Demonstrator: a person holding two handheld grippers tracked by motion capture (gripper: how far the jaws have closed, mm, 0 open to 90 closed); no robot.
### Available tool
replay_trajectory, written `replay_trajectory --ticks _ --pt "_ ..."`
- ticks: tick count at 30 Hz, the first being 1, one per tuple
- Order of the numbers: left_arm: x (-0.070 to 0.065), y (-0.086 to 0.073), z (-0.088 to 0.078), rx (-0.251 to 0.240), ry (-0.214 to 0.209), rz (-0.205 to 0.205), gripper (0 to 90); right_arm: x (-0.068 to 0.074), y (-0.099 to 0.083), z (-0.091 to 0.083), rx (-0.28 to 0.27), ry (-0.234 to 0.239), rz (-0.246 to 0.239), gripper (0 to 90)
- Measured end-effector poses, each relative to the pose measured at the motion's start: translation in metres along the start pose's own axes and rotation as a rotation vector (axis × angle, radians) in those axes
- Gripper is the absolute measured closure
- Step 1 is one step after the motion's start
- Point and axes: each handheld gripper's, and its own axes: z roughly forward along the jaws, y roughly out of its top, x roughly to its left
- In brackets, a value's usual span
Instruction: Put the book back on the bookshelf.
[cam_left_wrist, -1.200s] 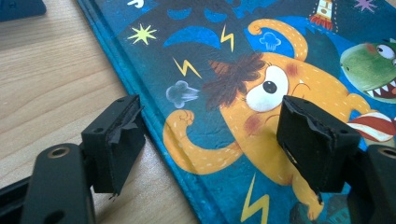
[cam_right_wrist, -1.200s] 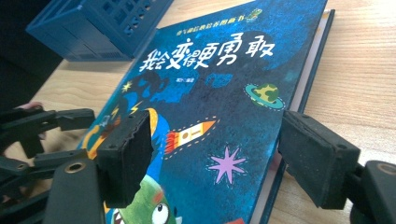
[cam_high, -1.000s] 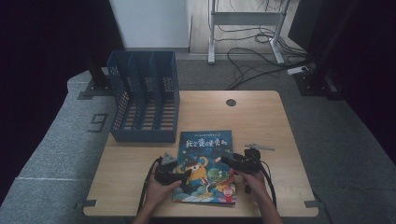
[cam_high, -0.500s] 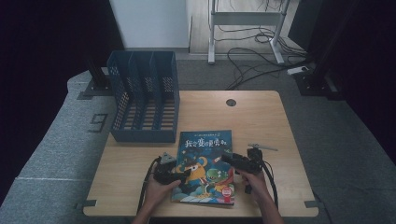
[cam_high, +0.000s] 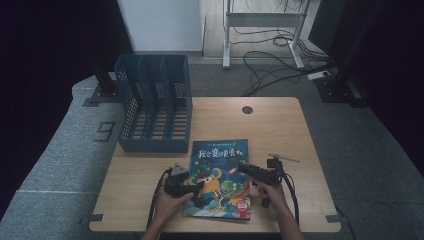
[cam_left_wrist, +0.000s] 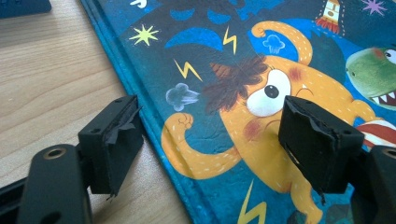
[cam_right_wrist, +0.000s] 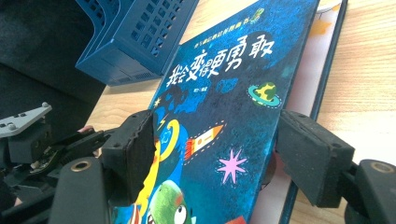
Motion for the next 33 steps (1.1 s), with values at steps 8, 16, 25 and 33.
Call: replay_trajectory --ticks 8,16,25,33 --pt "-0.0006 -0.0001 0.0002 0.001 0.004 0.004 21.4 -0.0010 -0.0003 0.0008 0.010 -0.001 0.040 27.3" --pt "-0.0004 -0.0003 0.0003 0.000 0.004 0.005 21.2 -0.0026 -0.0005 0.0005 0.018 0.009 0.071 27.2" --pt "-0.0012 -0.0004 0.0007 -0.001 0.011 0.009 21.2 -0.0056 -0.0019 0.0012 0.033 0.018 0.125 26.9" --pt "-0.0012 -0.0004 0.0007 0.000 0.010 0.010 21.2 -0.0058 -0.0020 0.0016 0.054 0.016 0.131 26.7"
